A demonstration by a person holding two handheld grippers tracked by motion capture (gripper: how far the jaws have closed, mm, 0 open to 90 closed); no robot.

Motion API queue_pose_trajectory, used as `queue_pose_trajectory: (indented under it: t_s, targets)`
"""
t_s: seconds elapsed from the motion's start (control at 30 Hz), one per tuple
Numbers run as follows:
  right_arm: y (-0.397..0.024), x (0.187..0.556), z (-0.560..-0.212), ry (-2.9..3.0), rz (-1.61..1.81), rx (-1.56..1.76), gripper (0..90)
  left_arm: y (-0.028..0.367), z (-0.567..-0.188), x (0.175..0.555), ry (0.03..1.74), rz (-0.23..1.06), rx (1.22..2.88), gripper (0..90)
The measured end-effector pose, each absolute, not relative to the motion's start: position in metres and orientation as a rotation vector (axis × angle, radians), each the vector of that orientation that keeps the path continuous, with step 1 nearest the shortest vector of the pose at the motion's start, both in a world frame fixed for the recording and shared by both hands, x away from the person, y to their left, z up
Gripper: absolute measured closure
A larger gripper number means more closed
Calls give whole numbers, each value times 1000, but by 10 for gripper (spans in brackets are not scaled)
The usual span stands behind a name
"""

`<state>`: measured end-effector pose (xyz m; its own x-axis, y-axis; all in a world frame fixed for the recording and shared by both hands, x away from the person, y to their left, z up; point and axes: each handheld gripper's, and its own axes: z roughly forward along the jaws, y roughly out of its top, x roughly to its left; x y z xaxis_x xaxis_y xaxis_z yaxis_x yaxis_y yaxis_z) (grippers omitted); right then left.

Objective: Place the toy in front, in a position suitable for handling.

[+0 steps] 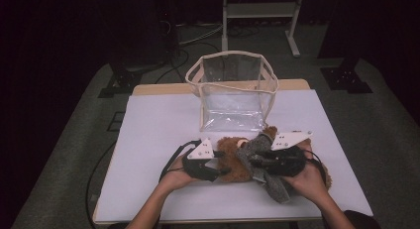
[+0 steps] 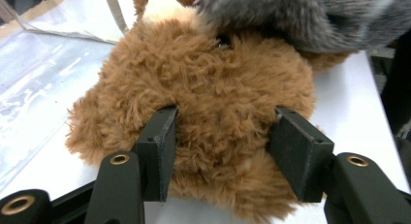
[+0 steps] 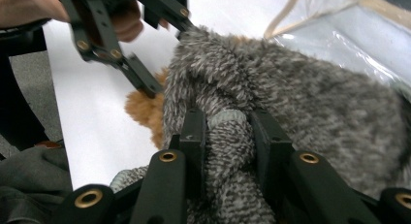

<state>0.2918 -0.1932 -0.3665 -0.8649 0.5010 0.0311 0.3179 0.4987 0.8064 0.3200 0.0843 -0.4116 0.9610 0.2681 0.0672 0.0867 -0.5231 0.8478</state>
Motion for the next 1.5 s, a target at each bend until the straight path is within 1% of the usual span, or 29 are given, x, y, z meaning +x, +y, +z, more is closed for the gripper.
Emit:
queue_pose_trajectory:
  t_s: [0.13,0.27,0.33,0.43,0.6,0.7,0.8,0.9,0.97,1.13,1.23,1.33,1.5]
  targets:
    - [-173,290,-361,2560,1303,632,692,83,-411,322,261,245,2107,460]
    - [-151,289,-370,2613,1259,574,692,86,-411,323,259,243,2117,459]
    - [-153,289,-373,2622,1264,575,693,90,-409,323,256,234,2109,457]
    - [-167,287,-375,2610,1260,608,693,93,-408,324,257,223,2120,445]
    - [-187,281,-381,2604,1241,671,693,91,-414,324,259,212,2131,442]
    - [-183,279,-379,2602,1243,658,693,87,-415,324,248,198,2139,428]
    - [-167,279,-374,2612,1267,605,693,86,-414,323,238,201,2143,430]
    - [-153,279,-377,2650,1250,561,693,88,-413,323,236,205,2151,427]
    - [-153,279,-381,2666,1253,569,693,90,-412,323,228,204,2156,420]
    - [-169,274,-387,2674,1263,609,693,88,-411,321,220,198,2159,412]
    - [-173,273,-380,2651,1268,615,693,85,-413,320,211,192,2167,407]
    - [-171,281,-365,2613,1282,601,693,85,-414,319,196,184,2172,407]
    - [-160,308,-344,2584,1304,584,693,86,-414,319,183,163,2185,400]
